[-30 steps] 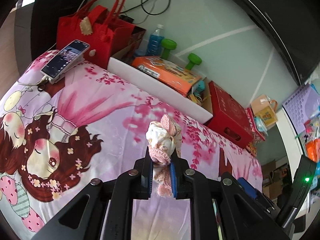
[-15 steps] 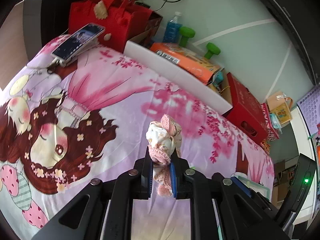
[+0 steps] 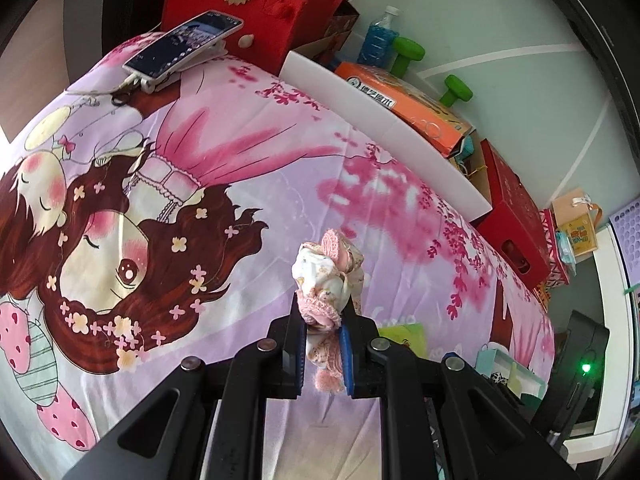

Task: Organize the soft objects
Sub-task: 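Carry the floral cloth and tissue pack over to the white tray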

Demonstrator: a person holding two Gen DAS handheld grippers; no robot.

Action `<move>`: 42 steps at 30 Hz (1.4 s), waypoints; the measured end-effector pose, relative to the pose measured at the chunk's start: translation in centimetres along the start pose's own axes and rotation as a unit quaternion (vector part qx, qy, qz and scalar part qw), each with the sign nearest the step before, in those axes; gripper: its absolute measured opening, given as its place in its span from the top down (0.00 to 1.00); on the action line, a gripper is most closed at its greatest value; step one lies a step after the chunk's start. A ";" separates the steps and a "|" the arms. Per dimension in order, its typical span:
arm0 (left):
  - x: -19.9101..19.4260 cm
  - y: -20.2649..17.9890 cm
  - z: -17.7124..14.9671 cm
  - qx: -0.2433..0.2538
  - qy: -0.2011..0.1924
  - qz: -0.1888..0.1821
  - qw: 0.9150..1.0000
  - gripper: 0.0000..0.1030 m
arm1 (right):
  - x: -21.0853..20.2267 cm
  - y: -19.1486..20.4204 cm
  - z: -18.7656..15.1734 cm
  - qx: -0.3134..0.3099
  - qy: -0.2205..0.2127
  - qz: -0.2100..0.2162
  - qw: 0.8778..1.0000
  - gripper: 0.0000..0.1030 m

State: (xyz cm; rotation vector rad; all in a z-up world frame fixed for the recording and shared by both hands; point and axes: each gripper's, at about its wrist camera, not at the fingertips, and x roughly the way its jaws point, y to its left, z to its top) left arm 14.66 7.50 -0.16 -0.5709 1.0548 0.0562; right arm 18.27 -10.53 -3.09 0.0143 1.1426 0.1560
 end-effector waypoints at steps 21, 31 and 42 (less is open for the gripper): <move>1.3 1.2 0.1 -0.027 0.020 -0.004 0.999 0.86 | 3.6 1.7 -0.8 -0.036 0.025 -0.012 0.999 0.19; 0.9 0.9 0.1 -0.024 0.014 -0.008 1.000 0.86 | 2.9 1.8 -0.8 -0.043 0.028 -0.014 0.999 0.34; -2.9 -2.3 0.2 0.023 -0.028 -0.042 0.998 0.86 | -3.2 0.0 -0.1 -0.015 -0.022 -0.038 0.999 0.33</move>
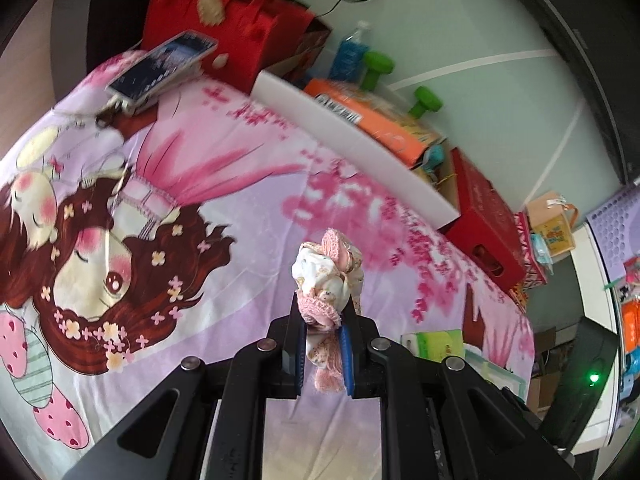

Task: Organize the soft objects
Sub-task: 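Carry the floral cloth and tissue pack over to the white tray, then lower both items into the tray and open both tools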

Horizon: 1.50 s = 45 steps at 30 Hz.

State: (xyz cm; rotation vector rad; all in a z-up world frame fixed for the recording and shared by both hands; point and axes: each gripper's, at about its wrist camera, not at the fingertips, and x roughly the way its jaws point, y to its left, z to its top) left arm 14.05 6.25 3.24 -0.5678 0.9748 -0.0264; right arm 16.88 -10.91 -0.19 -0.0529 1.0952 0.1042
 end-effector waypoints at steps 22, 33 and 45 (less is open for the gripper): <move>-3.5 -11.0 -5.7 0.141 0.030 -0.149 0.978 0.86 | -9.8 -10.9 -8.7 0.169 -0.052 -0.066 0.982 0.34; -0.4 -17.0 -11.1 0.218 0.079 -0.179 0.956 0.86 | -13.0 -21.1 -12.6 0.300 -0.066 -0.149 0.940 0.34; 3.7 -19.5 -14.6 0.243 0.112 -0.187 0.945 0.86 | -12.6 -24.9 -14.9 0.342 -0.047 -0.179 0.921 0.33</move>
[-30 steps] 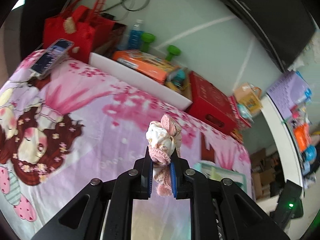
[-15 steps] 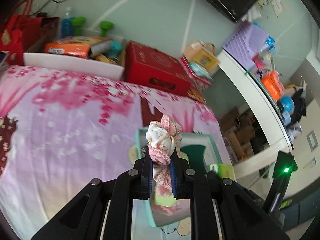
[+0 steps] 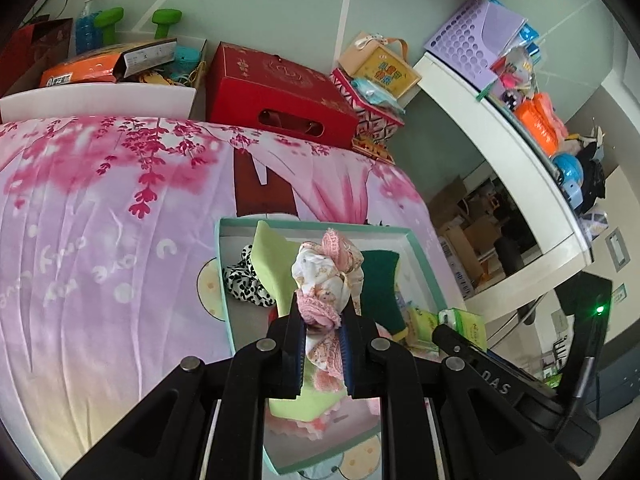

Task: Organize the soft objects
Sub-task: 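Lower both items into the tray and open both tools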

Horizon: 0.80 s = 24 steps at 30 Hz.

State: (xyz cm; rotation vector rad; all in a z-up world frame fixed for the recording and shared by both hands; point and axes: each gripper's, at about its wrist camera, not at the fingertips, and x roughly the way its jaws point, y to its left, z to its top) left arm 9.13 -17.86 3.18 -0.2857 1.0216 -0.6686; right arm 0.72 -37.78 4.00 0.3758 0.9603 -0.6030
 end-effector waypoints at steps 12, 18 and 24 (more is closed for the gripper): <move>3.8 1.5 -1.0 -0.005 0.037 0.038 0.999 0.86 | 3.3 0.1 -0.5 -0.004 0.037 0.009 0.999 0.33; 5.6 2.0 -1.5 -0.002 0.059 0.066 0.996 0.85 | 4.8 0.4 -0.9 -0.011 0.055 0.007 0.998 0.33; 5.9 2.4 -1.7 -0.003 0.064 0.074 0.995 0.82 | 5.3 0.6 -1.1 -0.016 0.063 0.007 0.998 0.33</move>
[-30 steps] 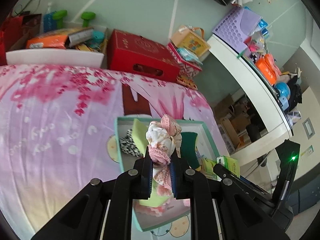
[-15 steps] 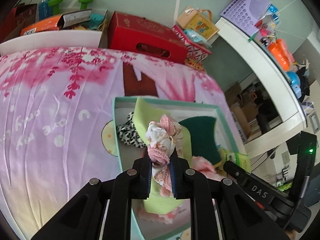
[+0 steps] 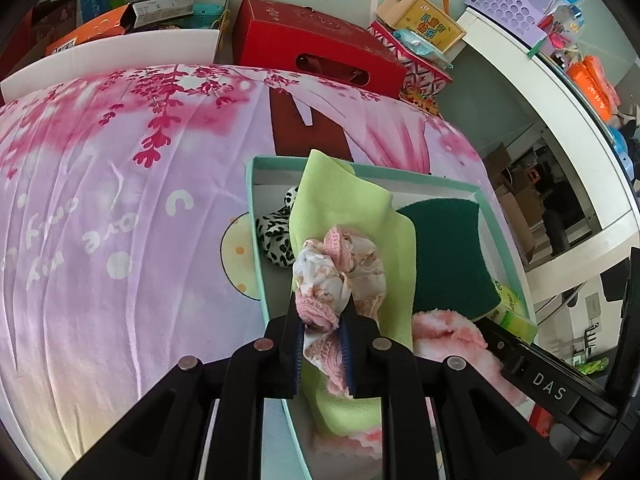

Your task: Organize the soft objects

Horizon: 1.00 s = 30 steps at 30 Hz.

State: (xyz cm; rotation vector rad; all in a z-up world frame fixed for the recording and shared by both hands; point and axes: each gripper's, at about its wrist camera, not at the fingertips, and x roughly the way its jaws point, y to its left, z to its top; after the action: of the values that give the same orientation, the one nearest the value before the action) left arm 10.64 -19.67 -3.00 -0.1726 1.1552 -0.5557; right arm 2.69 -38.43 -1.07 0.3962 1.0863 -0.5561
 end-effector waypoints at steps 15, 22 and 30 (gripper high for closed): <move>-4.1 -0.4 0.1 -0.003 -0.002 0.006 1.000 0.33 | -1.4 -0.2 0.0 0.000 -0.005 0.001 1.000 0.16; -5.4 1.5 -0.1 -0.024 -0.017 0.068 0.997 0.18 | -2.3 0.0 -0.2 -0.005 -0.014 -0.002 1.000 0.02; -7.0 4.6 -1.9 -0.038 -0.042 0.164 0.985 0.10 | -3.9 1.2 -0.9 -0.015 -0.029 0.029 0.999 0.00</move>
State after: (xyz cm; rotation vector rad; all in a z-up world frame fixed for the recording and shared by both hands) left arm 8.41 -11.93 0.09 -0.0675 1.0948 -0.2114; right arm 1.44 -36.09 2.17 0.3826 1.0221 -0.4966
